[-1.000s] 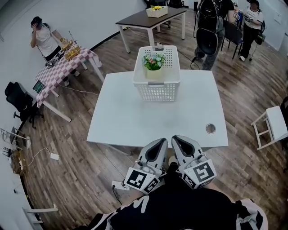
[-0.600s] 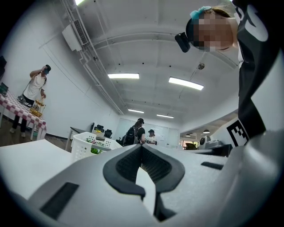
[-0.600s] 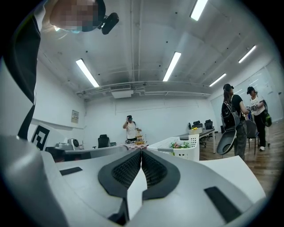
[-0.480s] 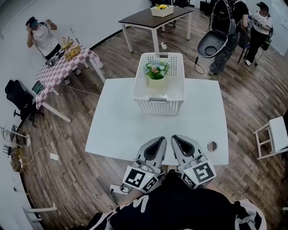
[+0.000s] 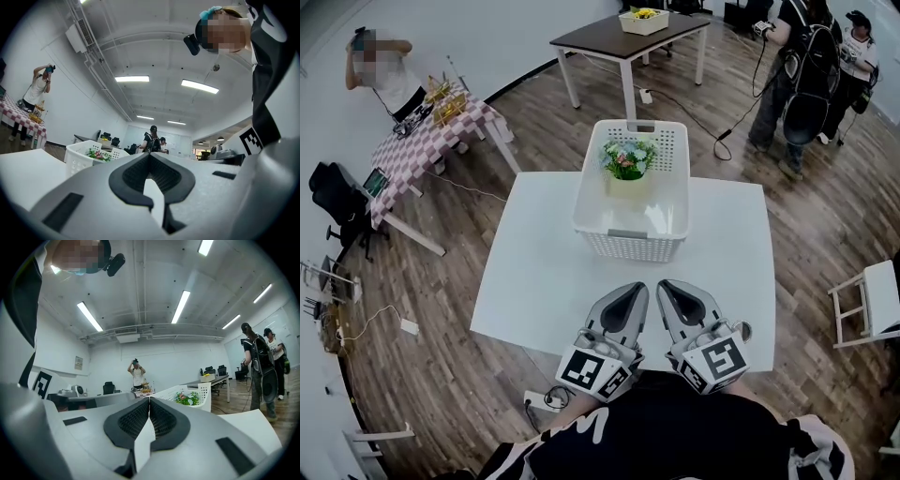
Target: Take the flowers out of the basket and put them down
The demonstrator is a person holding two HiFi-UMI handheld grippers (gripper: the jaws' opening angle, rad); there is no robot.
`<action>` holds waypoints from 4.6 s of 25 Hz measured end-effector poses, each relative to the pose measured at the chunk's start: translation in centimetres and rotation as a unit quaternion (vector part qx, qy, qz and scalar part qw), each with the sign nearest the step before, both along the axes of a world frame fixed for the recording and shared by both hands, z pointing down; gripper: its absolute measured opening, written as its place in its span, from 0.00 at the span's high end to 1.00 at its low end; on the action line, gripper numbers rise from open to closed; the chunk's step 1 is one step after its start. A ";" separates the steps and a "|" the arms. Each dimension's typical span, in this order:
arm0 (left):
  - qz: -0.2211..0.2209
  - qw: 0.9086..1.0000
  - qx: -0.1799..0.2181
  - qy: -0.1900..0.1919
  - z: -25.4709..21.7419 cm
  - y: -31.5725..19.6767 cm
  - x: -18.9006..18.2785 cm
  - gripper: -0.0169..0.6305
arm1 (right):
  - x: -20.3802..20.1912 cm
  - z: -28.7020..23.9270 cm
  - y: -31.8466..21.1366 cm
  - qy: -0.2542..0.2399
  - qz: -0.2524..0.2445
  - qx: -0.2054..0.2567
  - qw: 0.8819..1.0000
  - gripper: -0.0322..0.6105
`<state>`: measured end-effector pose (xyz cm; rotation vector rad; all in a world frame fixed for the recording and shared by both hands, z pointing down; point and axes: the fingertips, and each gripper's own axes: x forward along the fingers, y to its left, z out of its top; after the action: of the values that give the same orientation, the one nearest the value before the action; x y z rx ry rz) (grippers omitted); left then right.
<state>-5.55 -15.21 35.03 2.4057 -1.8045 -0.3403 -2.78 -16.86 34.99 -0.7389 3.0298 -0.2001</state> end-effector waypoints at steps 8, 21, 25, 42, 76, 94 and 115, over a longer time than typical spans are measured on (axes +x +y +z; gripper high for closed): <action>-0.014 1.000 -0.005 0.000 0.5 -2.7 -1.1 0.96 | -1.0 0.5 -2.9 -0.002 -0.008 -0.008 1.000 0.92; 0.010 1.000 -0.008 -0.004 -0.2 -4.3 -1.8 0.97 | -2.2 -0.2 -3.7 -0.002 0.003 -0.013 1.000 0.92; 0.015 1.000 -0.009 -0.007 -0.6 -4.5 -2.5 0.97 | -2.9 -0.8 -3.8 -0.008 0.003 -0.014 1.000 0.92; 0.001 1.000 -0.007 0.016 -0.1 -5.5 -5.4 0.97 | -5.3 -3.4 -6.4 0.016 0.000 0.052 0.999 0.92; -0.057 0.998 -0.018 0.019 1.0 -3.3 -8.6 0.97 | -10.5 -4.7 -11.7 0.272 -0.073 0.365 0.887 0.92; -0.111 0.993 -0.022 0.016 0.6 0.0 -11.1 0.97 | -13.0 -4.7 -12.8 0.353 -0.101 0.483 0.795 0.92; -0.158 0.987 -0.028 0.023 1.6 2.4 -13.1 0.97 | -15.1 -2.6 -15.9 0.406 -0.135 0.500 0.753 0.92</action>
<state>-18.63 -12.85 36.60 2.0545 -2.1432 -0.3647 -17.89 -32.73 32.44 -0.2677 3.0740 2.0509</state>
